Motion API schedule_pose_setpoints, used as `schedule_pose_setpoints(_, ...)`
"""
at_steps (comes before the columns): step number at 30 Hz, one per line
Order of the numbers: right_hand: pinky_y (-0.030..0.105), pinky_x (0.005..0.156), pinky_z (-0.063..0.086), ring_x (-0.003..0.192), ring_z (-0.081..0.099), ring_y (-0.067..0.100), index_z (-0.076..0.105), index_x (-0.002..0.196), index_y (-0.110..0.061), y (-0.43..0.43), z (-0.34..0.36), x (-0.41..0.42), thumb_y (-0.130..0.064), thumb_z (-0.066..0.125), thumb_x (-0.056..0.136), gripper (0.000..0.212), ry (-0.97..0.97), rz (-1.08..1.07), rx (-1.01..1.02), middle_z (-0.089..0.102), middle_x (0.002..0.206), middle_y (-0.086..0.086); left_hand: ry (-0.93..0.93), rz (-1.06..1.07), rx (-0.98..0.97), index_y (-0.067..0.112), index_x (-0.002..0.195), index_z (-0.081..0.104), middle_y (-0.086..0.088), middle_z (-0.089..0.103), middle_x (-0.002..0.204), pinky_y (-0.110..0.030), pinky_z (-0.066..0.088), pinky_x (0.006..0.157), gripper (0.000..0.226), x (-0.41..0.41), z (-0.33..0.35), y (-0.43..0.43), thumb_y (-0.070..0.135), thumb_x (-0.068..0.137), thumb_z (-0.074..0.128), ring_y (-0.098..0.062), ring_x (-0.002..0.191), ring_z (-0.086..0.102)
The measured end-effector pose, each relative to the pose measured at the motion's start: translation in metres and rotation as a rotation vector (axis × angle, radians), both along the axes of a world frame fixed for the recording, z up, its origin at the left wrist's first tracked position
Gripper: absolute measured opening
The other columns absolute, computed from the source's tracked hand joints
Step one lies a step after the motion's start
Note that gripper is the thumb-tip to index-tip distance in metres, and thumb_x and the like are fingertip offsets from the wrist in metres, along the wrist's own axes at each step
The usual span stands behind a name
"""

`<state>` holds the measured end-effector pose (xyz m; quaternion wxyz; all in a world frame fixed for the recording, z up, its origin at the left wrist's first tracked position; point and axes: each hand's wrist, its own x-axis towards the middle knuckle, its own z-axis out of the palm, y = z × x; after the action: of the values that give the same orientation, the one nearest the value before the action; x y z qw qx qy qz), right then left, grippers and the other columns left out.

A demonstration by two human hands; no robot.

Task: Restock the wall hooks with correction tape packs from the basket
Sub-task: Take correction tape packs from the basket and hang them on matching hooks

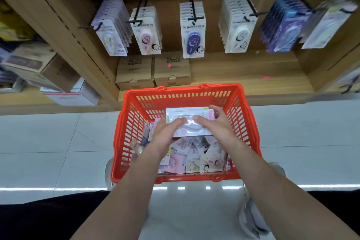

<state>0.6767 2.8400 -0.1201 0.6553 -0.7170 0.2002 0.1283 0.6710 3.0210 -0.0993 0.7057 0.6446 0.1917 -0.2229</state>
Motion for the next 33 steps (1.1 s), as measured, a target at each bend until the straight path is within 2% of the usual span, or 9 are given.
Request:
schedule_pose_setpoints(4,0.04,0.107,0.049,0.127,0.057,0.019,0.046,0.145,-0.031,0.008,0.004,-0.01,-0.062,0.089,0.057,0.103,-0.024,-0.143,0.026,0.054,0.143,-0.005,-0.015,0.061,-0.049,0.033,0.116,0.066,0.011,0.077,0.109,-0.036,0.057,0.086,0.032,-0.009,0.003,-0.012,0.025,0.088,0.078,-0.009,0.105,0.069)
schedule_pose_setpoints(7,0.041,0.11,0.046,0.13,0.053,0.017,0.05,0.142,-0.036,-0.002,0.007,-0.013,-0.063,0.088,0.054,0.1,-0.032,-0.076,-0.007,0.053,0.144,-0.008,0.015,0.053,-0.021,0.029,0.126,0.057,-0.004,0.074,0.118,-0.037,0.058,0.081,0.052,-0.011,0.001,-0.008,0.021,0.082,0.084,-0.018,0.099,0.073)
schedule_pose_setpoints(9,0.037,0.111,0.044,0.133,0.05,0.015,0.052,0.141,-0.036,-0.011,0.01,-0.011,-0.053,0.093,0.061,0.091,-0.038,0.006,-0.004,0.051,0.144,-0.008,0.028,-0.076,0.042,0.031,0.129,0.058,-0.005,0.071,0.124,-0.038,0.056,0.088,0.064,-0.007,0.001,0.001,0.028,0.074,0.09,-0.021,0.106,0.071)
schedule_pose_setpoints(13,0.03,0.109,0.037,0.137,0.04,0.01,0.05,0.148,-0.029,-0.024,0.02,0.001,-0.033,0.092,0.074,0.086,-0.076,0.226,-0.047,0.046,0.148,-0.008,0.068,-0.331,0.092,0.024,0.124,0.068,-0.003,0.078,0.113,-0.036,0.057,0.094,0.05,0.003,0.01,0.018,0.024,0.078,0.088,-0.02,0.102,0.075)
schedule_pose_setpoints(17,0.03,0.109,0.037,0.14,0.039,0.012,0.047,0.151,-0.029,-0.025,0.021,0.01,-0.032,0.094,0.071,0.092,-0.098,0.26,-0.058,0.046,0.152,-0.005,0.096,-0.404,0.128,0.029,0.121,0.071,0.001,0.079,0.109,-0.038,0.057,0.094,0.042,0.013,0.013,0.026,0.027,0.082,0.085,-0.02,0.105,0.074)
schedule_pose_setpoints(22,0.009,0.075,0.049,0.106,0.062,-0.002,0.052,0.144,-0.023,-0.013,0.01,0.014,-0.024,0.096,0.067,0.089,-0.12,0.036,0.022,0.062,0.125,-0.01,0.061,-0.29,0.127,0.024,0.116,0.071,-0.001,0.08,0.103,-0.041,0.06,0.092,0.04,0.017,0.007,0.018,0.021,0.08,0.087,-0.022,0.101,0.076)
schedule_pose_setpoints(28,0.011,0.061,0.052,0.075,0.07,-0.007,0.051,0.135,-0.019,0.005,-0.004,0.02,-0.008,0.087,0.078,0.068,-0.126,-0.293,0.187,0.068,0.107,-0.008,-0.005,-0.116,0.121,0.034,0.105,0.075,0.005,0.08,0.101,-0.048,0.057,0.097,0.038,0.007,-0.017,-0.013,0.038,0.07,0.091,-0.025,0.105,0.073)
schedule_pose_setpoints(31,0.012,0.063,0.054,0.08,0.07,-0.007,0.052,0.133,-0.021,0.003,-0.007,0.021,-0.009,0.087,0.079,0.066,-0.129,-0.215,0.134,0.068,0.11,-0.007,0.018,-0.164,0.159,0.034,0.109,0.07,0.007,0.079,0.101,-0.044,0.058,0.095,0.038,0.005,-0.027,-0.018,0.035,0.077,0.09,-0.019,0.103,0.074)
schedule_pose_setpoints(33,0.024,0.073,0.06,0.093,0.073,0.006,0.056,0.131,-0.025,-0.002,-0.011,0.024,-0.012,0.09,0.076,0.066,-0.112,-0.152,0.105,0.07,0.115,-0.002,0.059,-0.234,0.177,0.033,0.116,0.065,0.006,0.078,0.106,-0.042,0.059,0.095,0.046,0.006,-0.029,-0.014,0.037,0.077,0.09,-0.016,0.102,0.073)
